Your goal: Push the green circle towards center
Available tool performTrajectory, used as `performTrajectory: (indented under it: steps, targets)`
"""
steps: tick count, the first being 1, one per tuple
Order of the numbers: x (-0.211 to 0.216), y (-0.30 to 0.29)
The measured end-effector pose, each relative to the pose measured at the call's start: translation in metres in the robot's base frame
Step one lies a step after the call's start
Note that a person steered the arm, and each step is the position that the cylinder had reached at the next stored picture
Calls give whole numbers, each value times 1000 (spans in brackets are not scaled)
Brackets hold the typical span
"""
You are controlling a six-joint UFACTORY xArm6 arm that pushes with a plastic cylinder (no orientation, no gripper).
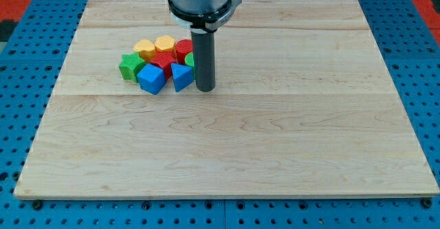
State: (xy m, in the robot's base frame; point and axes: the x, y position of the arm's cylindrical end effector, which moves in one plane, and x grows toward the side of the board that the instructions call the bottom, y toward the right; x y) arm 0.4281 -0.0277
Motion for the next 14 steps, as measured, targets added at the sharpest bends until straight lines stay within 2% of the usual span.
performTrajectory:
  steps: [1,2,3,4,5,6,8,9,10,11,12,13,14]
  targets:
    - [6,1]
    - [46,2]
    - [74,-37]
    - [102,-115]
    - [98,-215]
    - [93,-276]
    - [-49,-241]
    - [-106,-201]
    - [-145,-123]
    - [-121,-57]
    - [-90,-37]
    - [-63,-43]
    - [-54,-43]
